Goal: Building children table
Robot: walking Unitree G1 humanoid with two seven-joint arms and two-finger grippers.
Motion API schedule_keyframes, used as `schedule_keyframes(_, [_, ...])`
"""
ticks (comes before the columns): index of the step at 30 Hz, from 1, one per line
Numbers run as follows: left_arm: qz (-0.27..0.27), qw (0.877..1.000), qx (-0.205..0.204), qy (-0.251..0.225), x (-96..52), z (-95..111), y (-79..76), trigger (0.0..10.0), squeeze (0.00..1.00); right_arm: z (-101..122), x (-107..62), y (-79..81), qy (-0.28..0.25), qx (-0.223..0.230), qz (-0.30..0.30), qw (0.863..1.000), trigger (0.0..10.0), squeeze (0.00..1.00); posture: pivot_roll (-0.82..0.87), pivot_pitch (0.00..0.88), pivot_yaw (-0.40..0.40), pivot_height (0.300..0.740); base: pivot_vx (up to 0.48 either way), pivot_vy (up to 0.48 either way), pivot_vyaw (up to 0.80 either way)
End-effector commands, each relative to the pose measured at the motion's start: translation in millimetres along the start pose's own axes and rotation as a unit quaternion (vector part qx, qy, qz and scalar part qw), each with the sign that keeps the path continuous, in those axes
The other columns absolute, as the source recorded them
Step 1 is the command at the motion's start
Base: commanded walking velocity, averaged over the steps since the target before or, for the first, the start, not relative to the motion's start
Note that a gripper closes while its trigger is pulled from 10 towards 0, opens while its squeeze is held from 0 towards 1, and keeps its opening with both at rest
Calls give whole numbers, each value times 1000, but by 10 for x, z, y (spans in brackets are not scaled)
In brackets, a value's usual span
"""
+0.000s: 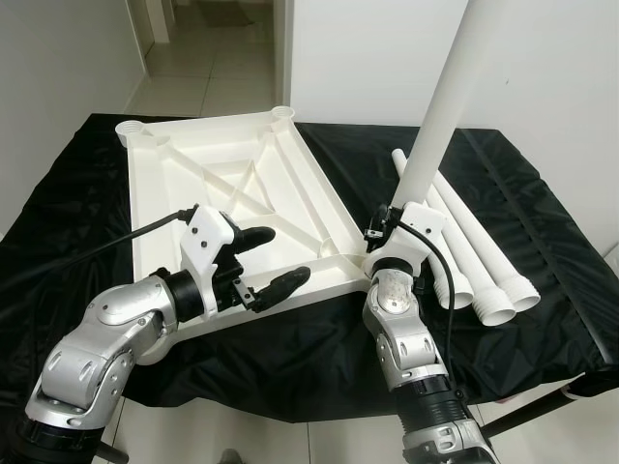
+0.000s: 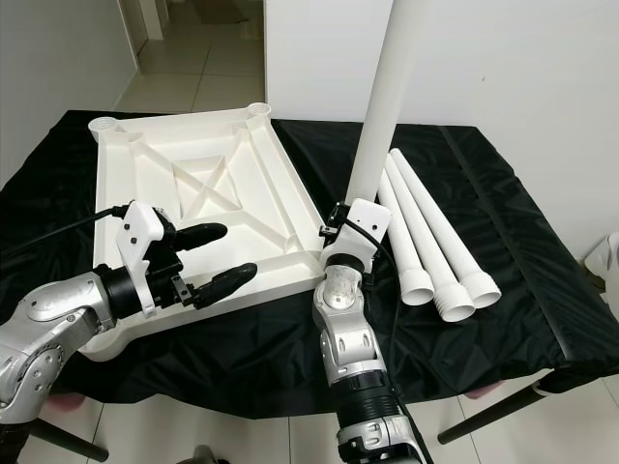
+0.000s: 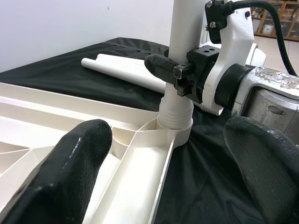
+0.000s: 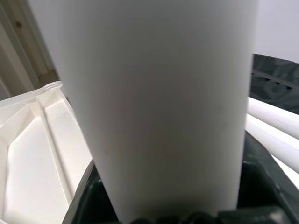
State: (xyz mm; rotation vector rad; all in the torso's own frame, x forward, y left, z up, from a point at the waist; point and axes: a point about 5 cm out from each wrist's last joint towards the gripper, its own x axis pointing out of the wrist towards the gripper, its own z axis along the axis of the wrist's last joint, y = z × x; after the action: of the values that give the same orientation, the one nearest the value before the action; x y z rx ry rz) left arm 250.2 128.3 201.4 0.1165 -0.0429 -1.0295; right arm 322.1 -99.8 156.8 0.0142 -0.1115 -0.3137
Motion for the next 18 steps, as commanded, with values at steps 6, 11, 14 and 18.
schedule_keyframes(6, [-11, 1000, 5, -2, -6, 25, -47, 10000, 0, -433, -75, -137, 114, 0, -53, 992, 10000, 0, 20, 46, -8, 740, 0, 0, 0])
schedule_keyframes(11, [-12, 1000, 4, -3, 0, 22, -42, 10000, 0, -416, -55, -144, 109, 3, -54, 993, 10000, 1000, 15, 45, -4, 740, 0, 0, 0])
schedule_keyframes(14, [-12, 1000, 4, -3, 1, 23, -40, 10000, 0, -409, -50, -141, 107, 6, -51, 993, 10000, 1000, 15, 45, -4, 740, 0, 0, 0])
schedule_keyframes(18, [-13, 1000, 5, -3, 7, 22, -36, 10000, 0, -361, -20, -113, 97, 17, -32, 995, 10000, 1000, 11, 41, -1, 740, 0, 0, 0])
